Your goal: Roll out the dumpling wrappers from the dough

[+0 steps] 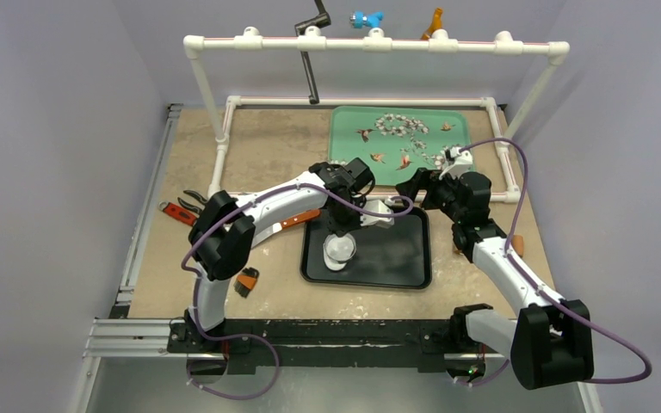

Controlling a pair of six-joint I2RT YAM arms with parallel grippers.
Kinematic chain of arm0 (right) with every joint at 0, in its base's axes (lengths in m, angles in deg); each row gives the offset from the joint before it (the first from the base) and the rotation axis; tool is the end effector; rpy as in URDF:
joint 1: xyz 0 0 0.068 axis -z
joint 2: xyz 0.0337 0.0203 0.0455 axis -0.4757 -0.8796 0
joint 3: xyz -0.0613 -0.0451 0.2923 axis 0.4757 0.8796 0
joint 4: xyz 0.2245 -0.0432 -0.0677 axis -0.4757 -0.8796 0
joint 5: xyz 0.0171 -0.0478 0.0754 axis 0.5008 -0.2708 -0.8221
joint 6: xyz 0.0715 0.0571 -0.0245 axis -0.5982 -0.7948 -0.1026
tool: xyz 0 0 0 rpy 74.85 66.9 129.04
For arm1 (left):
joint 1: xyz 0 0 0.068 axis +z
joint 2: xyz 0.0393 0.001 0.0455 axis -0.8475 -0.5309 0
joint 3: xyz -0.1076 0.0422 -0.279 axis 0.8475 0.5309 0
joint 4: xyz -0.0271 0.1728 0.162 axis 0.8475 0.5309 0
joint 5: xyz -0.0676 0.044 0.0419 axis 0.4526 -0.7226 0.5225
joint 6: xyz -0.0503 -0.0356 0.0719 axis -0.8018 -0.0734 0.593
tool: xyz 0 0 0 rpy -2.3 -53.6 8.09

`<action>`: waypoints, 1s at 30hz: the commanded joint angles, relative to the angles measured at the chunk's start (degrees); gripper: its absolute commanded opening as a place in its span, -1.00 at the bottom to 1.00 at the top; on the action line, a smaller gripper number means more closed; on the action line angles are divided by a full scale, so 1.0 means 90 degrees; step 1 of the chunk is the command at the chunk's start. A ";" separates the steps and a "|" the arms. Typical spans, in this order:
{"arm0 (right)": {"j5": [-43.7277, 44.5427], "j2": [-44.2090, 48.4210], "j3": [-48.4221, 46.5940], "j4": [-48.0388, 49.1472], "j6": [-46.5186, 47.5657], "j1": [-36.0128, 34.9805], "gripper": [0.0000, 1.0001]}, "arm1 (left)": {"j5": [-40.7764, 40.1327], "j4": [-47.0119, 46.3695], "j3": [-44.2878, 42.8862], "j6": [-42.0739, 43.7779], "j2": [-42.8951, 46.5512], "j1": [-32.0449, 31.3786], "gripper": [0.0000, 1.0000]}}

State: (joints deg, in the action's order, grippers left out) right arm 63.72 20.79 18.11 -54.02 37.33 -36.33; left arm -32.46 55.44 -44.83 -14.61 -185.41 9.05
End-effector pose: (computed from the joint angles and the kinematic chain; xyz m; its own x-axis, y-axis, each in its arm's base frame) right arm 0.2510 0.0586 0.2730 -0.3974 0.2658 -0.8783 -0.2766 0.8779 0.3908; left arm 0.2530 -0.3205 0.2080 -0.0471 0.9362 -0.3482 0.9989 0.0425 -0.0210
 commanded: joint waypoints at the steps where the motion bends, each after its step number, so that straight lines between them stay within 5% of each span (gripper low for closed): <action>1: 0.0095 0.0062 -0.0287 -0.0008 0.0204 0.0032 0.80 | 0.0011 0.0110 -0.0243 -0.0046 -0.0129 -0.0018 -1.00; 30: -0.0065 0.0169 -0.0254 -0.0039 0.0217 0.0033 0.80 | 0.0045 -0.0063 -0.0195 -0.0059 -0.0726 -0.0018 -1.00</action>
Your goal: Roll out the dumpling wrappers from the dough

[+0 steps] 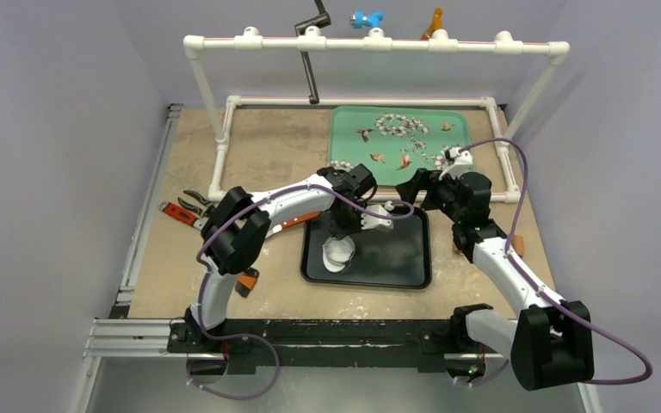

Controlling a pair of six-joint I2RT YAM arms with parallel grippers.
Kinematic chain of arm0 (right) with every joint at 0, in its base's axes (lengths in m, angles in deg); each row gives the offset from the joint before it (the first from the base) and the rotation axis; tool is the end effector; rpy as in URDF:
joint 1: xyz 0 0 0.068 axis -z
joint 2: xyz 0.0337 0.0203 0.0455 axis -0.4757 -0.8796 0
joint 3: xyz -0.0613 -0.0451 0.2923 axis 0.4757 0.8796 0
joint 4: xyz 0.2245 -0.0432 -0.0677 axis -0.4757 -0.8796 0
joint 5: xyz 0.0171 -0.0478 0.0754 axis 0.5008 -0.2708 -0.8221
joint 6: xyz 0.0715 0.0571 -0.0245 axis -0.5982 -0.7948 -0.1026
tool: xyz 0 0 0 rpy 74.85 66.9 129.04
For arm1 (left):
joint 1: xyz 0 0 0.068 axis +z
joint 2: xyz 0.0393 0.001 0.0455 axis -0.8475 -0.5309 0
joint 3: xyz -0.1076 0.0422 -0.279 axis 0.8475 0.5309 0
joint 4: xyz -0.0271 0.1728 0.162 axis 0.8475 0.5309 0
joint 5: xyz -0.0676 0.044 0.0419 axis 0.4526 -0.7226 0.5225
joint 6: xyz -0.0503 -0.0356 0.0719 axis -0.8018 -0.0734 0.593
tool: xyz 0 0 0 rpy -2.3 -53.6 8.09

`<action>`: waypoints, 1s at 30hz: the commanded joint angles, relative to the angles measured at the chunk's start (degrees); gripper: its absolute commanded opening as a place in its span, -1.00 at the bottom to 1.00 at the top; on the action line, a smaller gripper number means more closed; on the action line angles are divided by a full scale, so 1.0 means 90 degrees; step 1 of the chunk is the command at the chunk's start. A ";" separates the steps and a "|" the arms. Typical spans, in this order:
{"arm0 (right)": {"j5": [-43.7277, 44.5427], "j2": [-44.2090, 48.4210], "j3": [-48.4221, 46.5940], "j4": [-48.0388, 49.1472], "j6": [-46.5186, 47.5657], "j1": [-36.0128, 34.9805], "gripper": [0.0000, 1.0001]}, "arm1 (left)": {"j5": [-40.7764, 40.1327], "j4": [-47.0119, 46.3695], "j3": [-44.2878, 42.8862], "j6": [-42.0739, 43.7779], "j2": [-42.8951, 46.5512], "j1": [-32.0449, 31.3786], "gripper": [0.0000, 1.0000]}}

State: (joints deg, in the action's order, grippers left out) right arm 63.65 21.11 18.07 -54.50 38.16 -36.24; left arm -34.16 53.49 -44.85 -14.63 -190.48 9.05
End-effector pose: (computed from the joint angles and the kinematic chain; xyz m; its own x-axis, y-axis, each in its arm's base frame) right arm 0.2498 0.0581 0.2734 -0.3952 0.2533 -0.8830 -0.2812 0.8818 0.3787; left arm 0.2630 -0.3281 0.1740 -0.0587 0.9549 -0.2910 0.9982 0.0516 -0.0321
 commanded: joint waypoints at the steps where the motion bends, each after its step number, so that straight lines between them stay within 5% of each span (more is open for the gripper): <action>1: -0.0082 0.0133 -0.0262 0.0001 0.0129 0.0021 0.80 | 0.0251 0.0168 -0.0156 -0.0065 -0.0168 -0.0018 -1.00; 11: -0.0095 0.0281 -0.0279 -0.0143 0.0134 0.0024 0.80 | 0.0123 0.0079 -0.0068 -0.0344 -0.0596 -0.0023 -1.00; 21: 0.0114 0.0682 -0.0167 -0.0180 0.0023 0.0029 0.80 | -0.1207 -0.0899 0.0701 -0.0224 -0.0750 -0.0383 -1.00; 30: 0.0077 0.0766 -0.0086 -0.0025 -0.0040 0.0027 0.82 | -0.1577 -0.1808 0.1540 -0.0354 -0.0006 -0.0560 -1.00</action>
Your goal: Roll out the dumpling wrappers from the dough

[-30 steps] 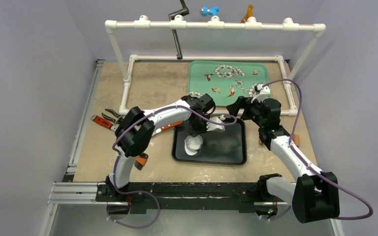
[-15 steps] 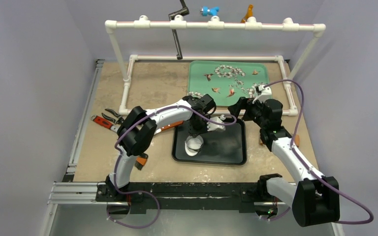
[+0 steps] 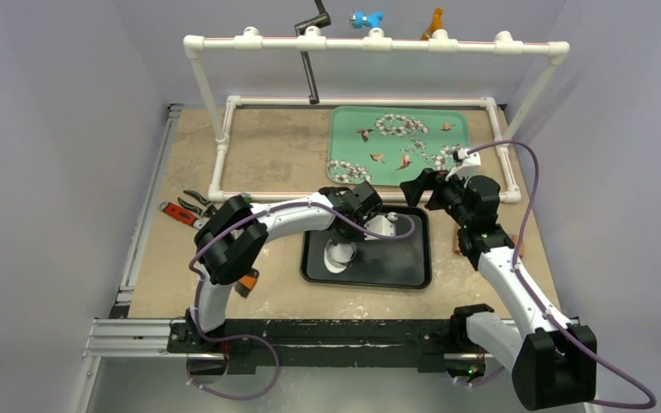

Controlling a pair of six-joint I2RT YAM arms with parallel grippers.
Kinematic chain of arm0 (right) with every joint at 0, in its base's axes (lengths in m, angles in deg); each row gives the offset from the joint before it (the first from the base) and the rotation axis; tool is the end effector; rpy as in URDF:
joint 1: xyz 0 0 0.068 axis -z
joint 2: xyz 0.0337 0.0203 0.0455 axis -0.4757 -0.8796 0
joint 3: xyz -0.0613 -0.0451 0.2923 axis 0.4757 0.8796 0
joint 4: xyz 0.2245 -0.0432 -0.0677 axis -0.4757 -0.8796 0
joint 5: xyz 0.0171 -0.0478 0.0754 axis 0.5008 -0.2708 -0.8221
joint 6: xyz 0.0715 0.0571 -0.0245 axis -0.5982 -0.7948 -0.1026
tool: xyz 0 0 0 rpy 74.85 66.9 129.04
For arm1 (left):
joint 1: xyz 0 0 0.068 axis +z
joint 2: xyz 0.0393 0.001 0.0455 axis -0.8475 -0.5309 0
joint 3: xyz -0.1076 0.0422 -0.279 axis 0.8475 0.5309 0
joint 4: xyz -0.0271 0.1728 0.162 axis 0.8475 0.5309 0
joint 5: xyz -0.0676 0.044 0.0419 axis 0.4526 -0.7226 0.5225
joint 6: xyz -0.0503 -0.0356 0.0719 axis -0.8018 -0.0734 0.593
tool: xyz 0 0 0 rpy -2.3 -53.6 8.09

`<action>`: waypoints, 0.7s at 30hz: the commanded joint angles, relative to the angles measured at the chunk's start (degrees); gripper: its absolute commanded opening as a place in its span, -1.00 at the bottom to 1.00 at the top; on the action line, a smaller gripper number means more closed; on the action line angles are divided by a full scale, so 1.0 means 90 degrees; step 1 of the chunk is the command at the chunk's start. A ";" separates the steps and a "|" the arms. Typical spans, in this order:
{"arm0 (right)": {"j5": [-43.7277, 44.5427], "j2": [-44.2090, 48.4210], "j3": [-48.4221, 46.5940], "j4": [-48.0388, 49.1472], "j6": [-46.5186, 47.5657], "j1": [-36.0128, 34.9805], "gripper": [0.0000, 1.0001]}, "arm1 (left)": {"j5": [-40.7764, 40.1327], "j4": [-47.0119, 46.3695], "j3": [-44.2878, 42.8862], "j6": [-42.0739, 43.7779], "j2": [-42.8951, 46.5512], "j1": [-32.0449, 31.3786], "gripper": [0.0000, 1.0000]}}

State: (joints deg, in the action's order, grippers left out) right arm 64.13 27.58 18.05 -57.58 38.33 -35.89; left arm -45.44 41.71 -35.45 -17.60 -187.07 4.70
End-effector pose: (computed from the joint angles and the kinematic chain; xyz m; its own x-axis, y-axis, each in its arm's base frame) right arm 0.2294 0.0532 0.2907 -0.3377 0.2610 -0.9044 -0.2917 0.8844 0.3642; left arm 0.2475 -0.3328 0.1613 -0.0289 0.9640 -0.2642 0.9833 0.0750 0.1659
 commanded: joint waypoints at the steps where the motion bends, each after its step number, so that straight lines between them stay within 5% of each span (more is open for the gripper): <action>1: -0.0016 -0.0017 -0.0092 0.0319 -0.0056 -0.0017 0.82 | -0.0306 -0.0480 0.0460 -0.0058 -0.0353 -0.0072 -0.91; 9: -0.0135 -0.0145 -0.0051 0.0523 -0.0310 -0.0018 0.98 | -0.0085 0.0093 -0.0174 -0.0066 0.0310 -0.0003 -0.38; 21: -0.0503 0.0228 0.0185 0.1166 -0.0346 -0.0016 0.98 | 0.0781 0.1093 -0.0690 -0.0088 0.0738 0.0170 -0.27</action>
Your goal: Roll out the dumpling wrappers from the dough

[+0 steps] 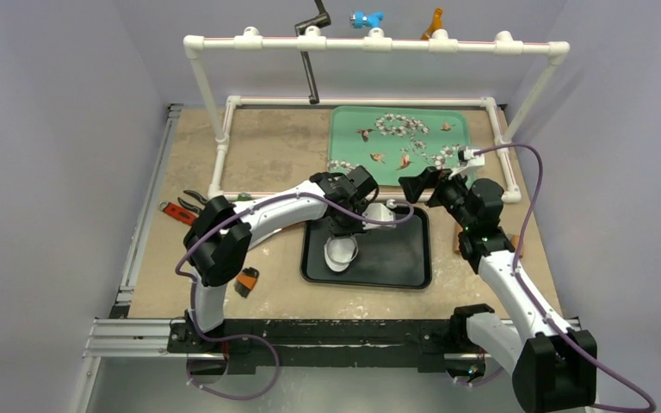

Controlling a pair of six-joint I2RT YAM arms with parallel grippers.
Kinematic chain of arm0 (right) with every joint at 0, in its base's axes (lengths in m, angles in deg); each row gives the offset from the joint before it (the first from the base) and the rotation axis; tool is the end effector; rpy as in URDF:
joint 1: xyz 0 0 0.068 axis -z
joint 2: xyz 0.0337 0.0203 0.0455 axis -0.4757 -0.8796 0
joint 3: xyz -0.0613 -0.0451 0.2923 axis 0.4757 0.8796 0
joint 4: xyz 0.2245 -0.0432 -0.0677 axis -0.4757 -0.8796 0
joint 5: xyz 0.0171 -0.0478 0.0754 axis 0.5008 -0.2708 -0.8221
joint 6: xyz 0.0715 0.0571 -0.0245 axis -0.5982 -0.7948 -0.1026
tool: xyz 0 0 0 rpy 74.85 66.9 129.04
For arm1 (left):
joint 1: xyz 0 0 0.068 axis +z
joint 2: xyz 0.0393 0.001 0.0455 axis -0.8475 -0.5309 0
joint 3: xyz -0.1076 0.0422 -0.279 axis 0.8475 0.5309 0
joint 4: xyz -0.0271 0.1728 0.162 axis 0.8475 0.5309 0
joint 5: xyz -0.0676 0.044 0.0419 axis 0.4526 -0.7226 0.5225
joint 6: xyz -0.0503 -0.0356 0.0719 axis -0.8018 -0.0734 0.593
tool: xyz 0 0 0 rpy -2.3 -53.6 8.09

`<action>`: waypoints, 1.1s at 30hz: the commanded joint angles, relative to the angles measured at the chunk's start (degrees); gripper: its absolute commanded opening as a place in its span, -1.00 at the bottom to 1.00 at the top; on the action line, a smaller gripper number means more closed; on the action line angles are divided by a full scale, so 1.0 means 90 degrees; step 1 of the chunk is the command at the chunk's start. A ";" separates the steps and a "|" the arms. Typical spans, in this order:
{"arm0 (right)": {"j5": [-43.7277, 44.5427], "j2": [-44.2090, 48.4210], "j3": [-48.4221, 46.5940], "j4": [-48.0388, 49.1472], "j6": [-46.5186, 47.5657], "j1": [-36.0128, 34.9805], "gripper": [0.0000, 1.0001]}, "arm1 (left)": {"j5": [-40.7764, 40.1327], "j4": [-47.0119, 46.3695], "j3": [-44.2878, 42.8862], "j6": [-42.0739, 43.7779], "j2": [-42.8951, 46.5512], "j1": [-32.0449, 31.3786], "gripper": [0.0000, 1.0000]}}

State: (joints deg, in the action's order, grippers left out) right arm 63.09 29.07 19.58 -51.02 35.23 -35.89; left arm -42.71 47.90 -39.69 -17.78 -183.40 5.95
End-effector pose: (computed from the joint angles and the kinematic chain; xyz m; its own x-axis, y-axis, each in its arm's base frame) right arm 0.2256 0.0542 0.3038 -0.2576 0.3191 -0.9120 -0.3339 0.8564 0.3939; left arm 0.2480 -0.3253 0.2012 -0.0431 0.9488 -0.3131 0.9854 0.0921 0.1435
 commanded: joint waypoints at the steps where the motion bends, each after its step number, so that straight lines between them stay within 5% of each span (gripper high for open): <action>1: -0.0465 0.0026 0.0007 0.0446 -0.0002 -0.0014 0.98 | 0.0531 0.0416 -0.0212 -0.0065 0.0316 0.0046 -0.26; 16: -0.1620 -0.1318 0.0188 0.0799 -0.0693 -0.0085 0.87 | 0.1289 0.0629 -0.0553 -0.0269 0.0138 0.0446 0.01; 21: -0.0182 -0.1460 0.0040 -0.0128 -0.0395 -0.0918 0.46 | 0.1397 0.0549 -0.0491 -0.0685 0.0089 0.0839 0.10; 25: 0.1151 -0.1674 -0.0051 -0.0526 -0.0549 -0.2126 0.07 | 0.1460 -0.0386 0.0454 -0.1862 0.0614 0.1254 -0.21; 29: 0.1966 -0.2282 -0.0336 -0.0665 -0.0812 -0.3145 -0.08 | 0.1545 -0.1795 0.1777 -0.3418 0.1394 0.1438 -0.27; 33: 0.1964 -0.2841 -0.0524 -0.0446 -0.0863 -0.3564 -0.08 | 0.1696 -0.2031 0.2193 -0.4441 0.1468 0.1440 -0.27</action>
State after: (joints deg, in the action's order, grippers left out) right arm 75.24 6.53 18.22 -56.07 29.07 -65.51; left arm -30.69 38.02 -21.84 -44.01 -173.06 19.55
